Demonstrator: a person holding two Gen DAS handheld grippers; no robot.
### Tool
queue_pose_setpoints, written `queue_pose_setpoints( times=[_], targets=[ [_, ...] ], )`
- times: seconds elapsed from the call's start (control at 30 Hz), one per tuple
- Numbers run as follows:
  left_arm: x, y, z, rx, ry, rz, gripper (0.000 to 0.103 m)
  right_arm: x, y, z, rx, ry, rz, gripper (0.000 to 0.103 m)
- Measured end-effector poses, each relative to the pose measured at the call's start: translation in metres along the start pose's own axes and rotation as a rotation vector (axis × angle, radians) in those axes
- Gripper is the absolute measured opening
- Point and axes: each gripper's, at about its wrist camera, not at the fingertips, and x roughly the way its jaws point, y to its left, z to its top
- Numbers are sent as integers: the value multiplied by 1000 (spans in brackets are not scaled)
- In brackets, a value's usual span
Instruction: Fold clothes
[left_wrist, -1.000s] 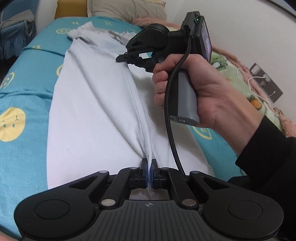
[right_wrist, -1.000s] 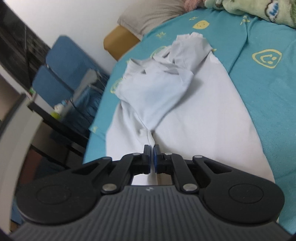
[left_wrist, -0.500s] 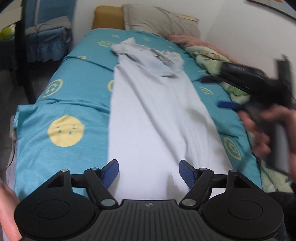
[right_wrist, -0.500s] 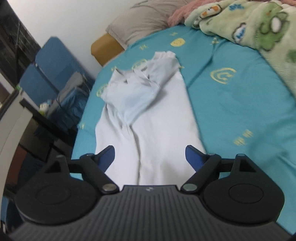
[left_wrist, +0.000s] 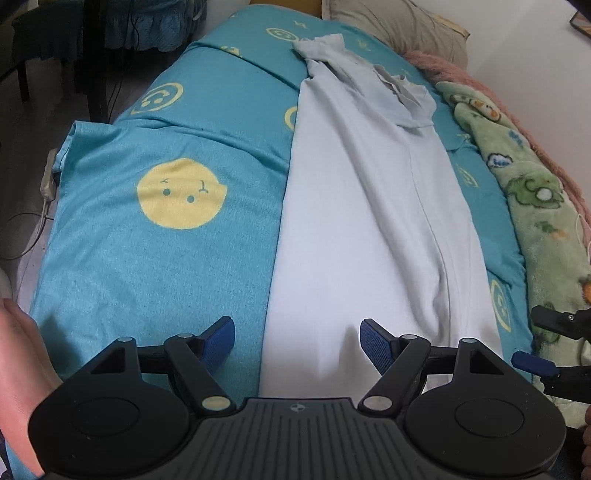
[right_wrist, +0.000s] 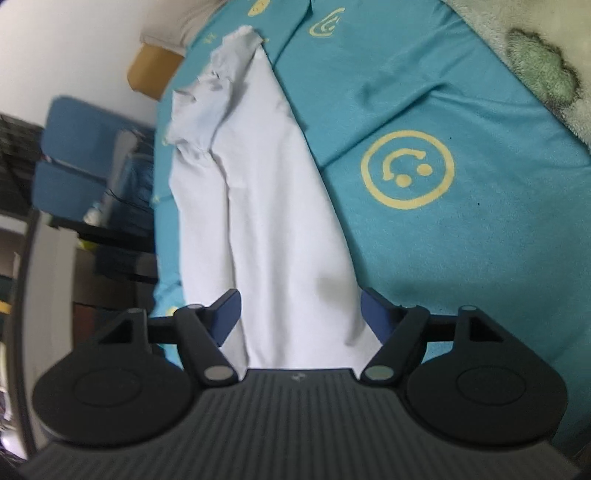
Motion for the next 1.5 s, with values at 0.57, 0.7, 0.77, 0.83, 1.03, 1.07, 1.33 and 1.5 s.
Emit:
queue_pose_setpoints(
  times=[0.57, 0.7, 0.77, 0.83, 1.03, 1.07, 1.33, 1.5],
  targets=[
    [-8, -1, -19, -4, 20, -37, 24, 30, 15, -7, -92, 133, -225, 34],
    [-7, -7, -21, 14, 44, -12, 43, 25, 10, -10, -104, 116, -271, 42],
    [-7, -11, -23, 33, 65, -22, 61, 26, 13, -13, -126, 122, -281, 58],
    [-6, -15, -26, 51, 90, -27, 65, 28, 16, -16, -154, 139, -289, 66],
    [-6, -25, -37, 106, 142, -22, 54, 39, 30, -30, -270, 216, -328, 70],
    [-6, -25, -38, 108, 141, -14, 43, 40, 32, -34, -293, 232, -319, 69],
    [-22, -14, -31, 9, 68, -75, 4, 29, 40, -46, -383, 203, -320, 12],
    [-56, -7, -18, -138, -40, -182, 3, -10, 40, -35, -300, 77, -200, 11]
  ],
)
